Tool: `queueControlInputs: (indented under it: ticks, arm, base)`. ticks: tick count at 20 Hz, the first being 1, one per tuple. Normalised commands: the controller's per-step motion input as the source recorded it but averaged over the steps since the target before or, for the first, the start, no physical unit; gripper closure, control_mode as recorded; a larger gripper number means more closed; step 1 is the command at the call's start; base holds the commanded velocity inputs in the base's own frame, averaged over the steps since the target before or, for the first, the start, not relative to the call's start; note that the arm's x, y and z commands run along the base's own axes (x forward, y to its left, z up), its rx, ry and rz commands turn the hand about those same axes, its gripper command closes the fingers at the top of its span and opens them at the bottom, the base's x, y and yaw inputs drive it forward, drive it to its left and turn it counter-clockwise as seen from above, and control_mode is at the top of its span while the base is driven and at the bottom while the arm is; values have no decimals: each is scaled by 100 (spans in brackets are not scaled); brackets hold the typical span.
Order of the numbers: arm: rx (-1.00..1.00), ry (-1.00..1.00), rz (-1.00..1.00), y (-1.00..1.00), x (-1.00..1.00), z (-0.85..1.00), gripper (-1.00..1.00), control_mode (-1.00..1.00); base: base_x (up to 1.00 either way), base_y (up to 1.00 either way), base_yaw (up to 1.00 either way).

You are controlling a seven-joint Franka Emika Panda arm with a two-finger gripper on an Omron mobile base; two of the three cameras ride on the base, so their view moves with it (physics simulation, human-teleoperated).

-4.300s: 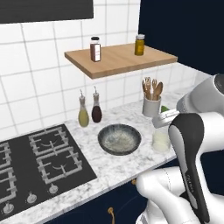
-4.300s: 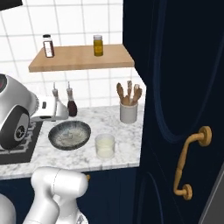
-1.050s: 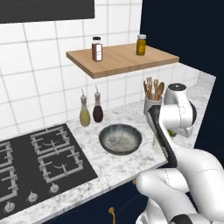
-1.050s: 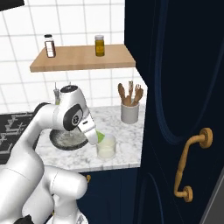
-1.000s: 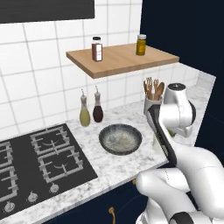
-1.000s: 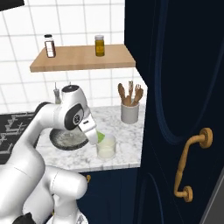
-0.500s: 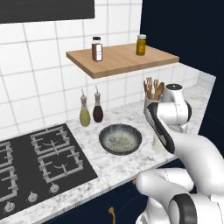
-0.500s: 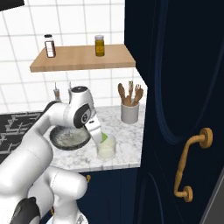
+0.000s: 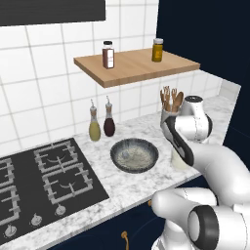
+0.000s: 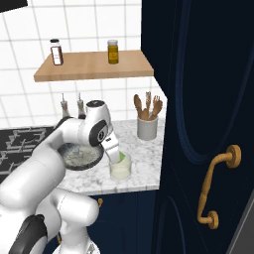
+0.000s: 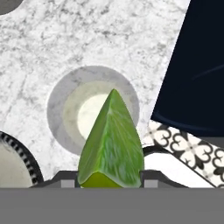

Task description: Grab a lemon wedge from the fridge and one ice cube from the ice bowl, and put them in the glass of lemonade.

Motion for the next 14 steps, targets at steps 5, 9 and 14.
queueControlInputs:
  ticks: [5,9,14]
  arm:
    - [0,0,0,0,24,-25,100,-100]
    - [0,0,0,0,21,-17,100,-100]
    - [0,0,0,-6,16,-15,100,-100]
  base:
    - [0,0,0]
    - [0,0,0]
    - [0,0,0]
